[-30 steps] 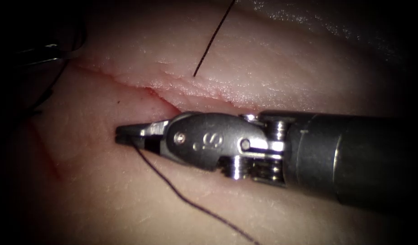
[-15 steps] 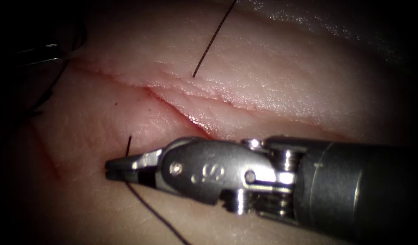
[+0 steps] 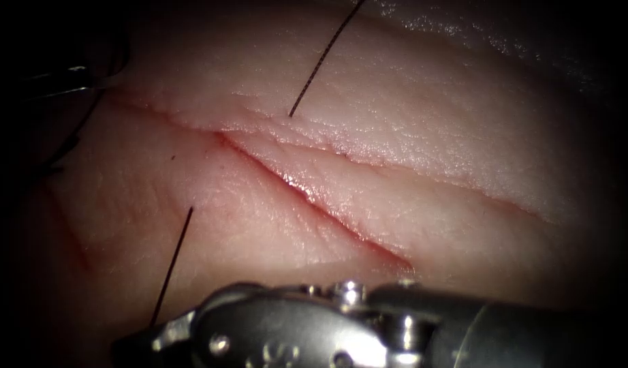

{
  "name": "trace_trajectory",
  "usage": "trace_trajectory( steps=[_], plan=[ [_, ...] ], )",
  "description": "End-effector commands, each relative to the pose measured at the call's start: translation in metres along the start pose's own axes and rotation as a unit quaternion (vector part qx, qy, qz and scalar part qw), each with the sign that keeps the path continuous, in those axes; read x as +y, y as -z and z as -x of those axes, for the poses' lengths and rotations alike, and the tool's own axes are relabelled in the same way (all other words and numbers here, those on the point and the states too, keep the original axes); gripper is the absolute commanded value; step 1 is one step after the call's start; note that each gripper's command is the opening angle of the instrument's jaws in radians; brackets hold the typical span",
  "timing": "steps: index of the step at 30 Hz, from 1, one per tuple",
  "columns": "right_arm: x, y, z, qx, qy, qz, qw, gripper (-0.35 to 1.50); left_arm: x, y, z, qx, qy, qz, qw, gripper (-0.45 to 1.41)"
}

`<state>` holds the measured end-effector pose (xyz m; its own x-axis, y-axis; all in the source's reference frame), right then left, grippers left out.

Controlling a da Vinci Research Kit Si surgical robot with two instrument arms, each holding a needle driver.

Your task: Wound Closure

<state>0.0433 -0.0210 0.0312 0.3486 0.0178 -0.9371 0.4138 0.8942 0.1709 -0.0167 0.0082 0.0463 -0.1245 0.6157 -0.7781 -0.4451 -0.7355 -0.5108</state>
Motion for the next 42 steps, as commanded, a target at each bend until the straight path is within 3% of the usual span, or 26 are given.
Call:
trace_trajectory(
  steps=[1, 15, 27, 29, 30, 32, 33, 38, 42],
  plan=[
    [-0.0001, -0.0010, -0.0005, 0.001, 0.001, -0.006, 1.000, -0.35, 0.0001, -0.0006, 0.0006, 0.000, 0.000, 0.001, 1.000, -0.45],
    [-0.0019, -0.0020, -0.0027, 0.008, -0.001, -0.061, 0.998, -0.35, 0.0001, -0.0005, 0.0005, 0.000, 0.001, 0.001, 1.000, -0.45],
    [-0.0019, -0.0022, -0.0024, 0.028, -0.011, -0.070, 0.997, -0.35, 0.0001, -0.0005, 0.0005, -0.001, 0.001, 0.001, 1.000, -0.45],
    [-0.0013, -0.0019, -0.0023, 0.029, -0.017, -0.064, 0.997, 0.39, 0.0001, -0.0005, 0.0005, -0.001, 0.001, 0.001, 1.000, -0.45],
    [-0.0010, -0.0016, -0.0021, 0.029, -0.020, -0.055, 0.998, 0.67, 0.0001, -0.0004, 0.0005, -0.001, 0.001, 0.001, 1.000, -0.45],
    [0.0001, -0.0005, -0.0018, 0.021, -0.025, -0.022, 0.999, 1.14, 0.0001, -0.0004, 0.0005, -0.001, 0.001, 0.001, 1.000, -0.45],
    [0.0007, 0.0003, -0.0016, 0.014, -0.030, -0.005, 0.999, 1.28, 0.0001, -0.0004, 0.0005, -0.001, 0.001, 0.001, 1.000, -0.45],
    [0.0028, 0.0045, -0.0002, -0.014, -0.051, 0.053, 0.997, 1.46, 0.0001, -0.0005, 0.0005, 0.000, 0.001, 0.001, 1.000, -0.45],
    [0.0035, 0.0076, 0.0011, -0.033, -0.049, 0.073, 0.996, 1.46, 0.0000, -0.0006, 0.0006, 0.000, 0.000, 0.003, 1.000, -0.45]
  ],
)
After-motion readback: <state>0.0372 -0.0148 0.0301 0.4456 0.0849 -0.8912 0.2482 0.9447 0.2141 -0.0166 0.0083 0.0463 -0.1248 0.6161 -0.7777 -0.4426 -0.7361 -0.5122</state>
